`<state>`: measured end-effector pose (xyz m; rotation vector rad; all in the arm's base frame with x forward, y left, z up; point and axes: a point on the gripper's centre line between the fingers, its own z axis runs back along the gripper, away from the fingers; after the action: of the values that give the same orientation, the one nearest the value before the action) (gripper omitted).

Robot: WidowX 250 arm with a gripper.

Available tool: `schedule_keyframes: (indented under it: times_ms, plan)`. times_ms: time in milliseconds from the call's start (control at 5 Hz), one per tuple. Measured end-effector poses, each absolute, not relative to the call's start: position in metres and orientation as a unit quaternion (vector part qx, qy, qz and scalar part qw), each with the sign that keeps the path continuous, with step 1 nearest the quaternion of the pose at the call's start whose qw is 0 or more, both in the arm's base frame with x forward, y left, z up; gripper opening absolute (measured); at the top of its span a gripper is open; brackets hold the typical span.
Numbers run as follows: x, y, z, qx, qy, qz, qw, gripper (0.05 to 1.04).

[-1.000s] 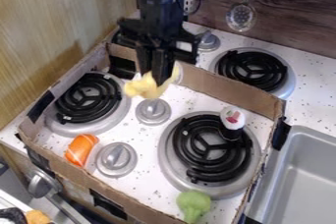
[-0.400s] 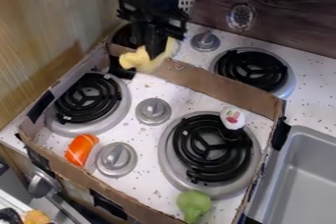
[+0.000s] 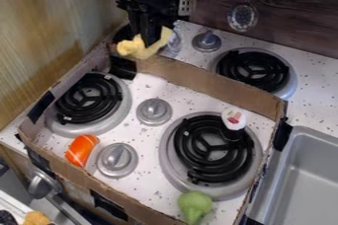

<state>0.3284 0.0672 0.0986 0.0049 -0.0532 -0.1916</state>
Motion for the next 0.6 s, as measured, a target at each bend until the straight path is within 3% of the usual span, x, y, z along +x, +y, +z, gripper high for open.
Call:
schedule_keyframes:
  times_ms: [200,600]
  plan:
    - [0.333,0.072,0.094,0.006,-0.045,-0.099,0.994,0.113]
    - [0.313,0.086,0.064,0.000,-0.046,-0.086,0.995,0.113]
